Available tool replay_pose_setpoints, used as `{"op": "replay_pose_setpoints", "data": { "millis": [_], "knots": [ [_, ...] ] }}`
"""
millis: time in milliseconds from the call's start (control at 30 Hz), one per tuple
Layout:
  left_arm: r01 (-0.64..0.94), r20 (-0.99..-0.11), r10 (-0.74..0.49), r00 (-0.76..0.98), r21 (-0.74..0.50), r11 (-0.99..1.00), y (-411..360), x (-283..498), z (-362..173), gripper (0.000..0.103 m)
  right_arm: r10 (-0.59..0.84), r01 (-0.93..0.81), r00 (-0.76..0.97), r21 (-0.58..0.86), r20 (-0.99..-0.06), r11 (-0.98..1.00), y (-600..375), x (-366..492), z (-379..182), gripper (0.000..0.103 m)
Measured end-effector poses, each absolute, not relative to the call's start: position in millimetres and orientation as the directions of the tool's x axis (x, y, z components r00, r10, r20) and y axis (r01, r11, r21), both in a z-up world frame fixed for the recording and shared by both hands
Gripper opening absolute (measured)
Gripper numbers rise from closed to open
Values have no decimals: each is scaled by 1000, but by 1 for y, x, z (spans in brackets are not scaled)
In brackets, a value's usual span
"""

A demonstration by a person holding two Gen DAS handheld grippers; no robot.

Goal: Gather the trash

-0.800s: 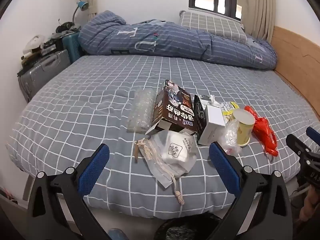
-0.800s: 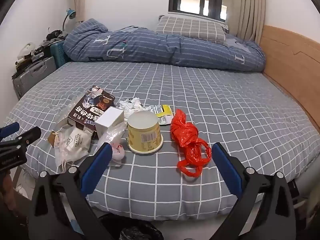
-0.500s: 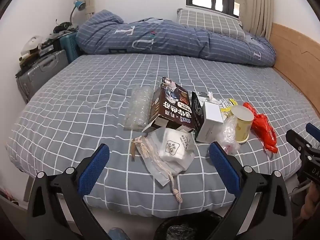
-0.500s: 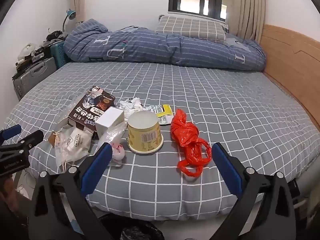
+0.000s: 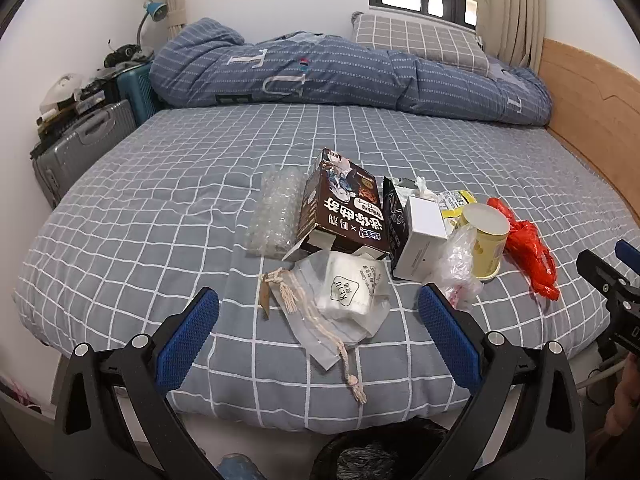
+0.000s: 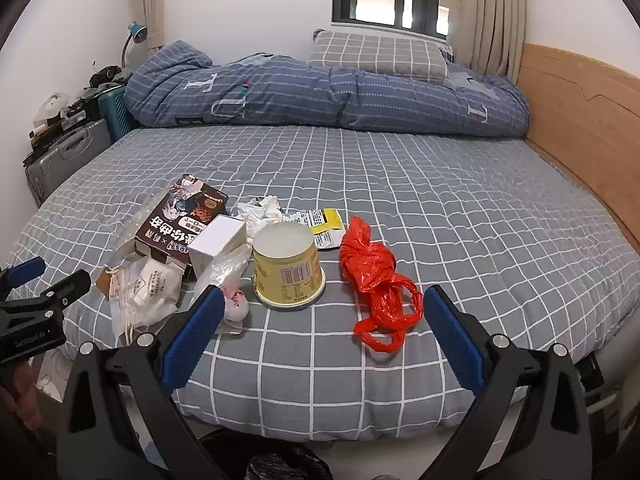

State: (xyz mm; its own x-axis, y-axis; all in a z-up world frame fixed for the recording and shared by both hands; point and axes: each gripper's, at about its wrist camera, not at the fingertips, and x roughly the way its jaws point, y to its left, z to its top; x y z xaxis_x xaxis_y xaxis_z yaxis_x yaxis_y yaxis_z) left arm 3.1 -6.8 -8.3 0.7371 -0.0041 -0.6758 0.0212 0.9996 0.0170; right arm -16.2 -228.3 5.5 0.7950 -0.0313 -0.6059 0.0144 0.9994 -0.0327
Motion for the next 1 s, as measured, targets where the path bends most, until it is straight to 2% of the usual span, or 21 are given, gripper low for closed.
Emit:
{"op": "replay_pose_setpoints", "data": {
  "millis": [1000],
  "knots": [
    [14,-683,0,730,16,1000,-4,4,-8,97,-33,21,796,-27,-605,999,-231,-14,5,95]
  ]
}}
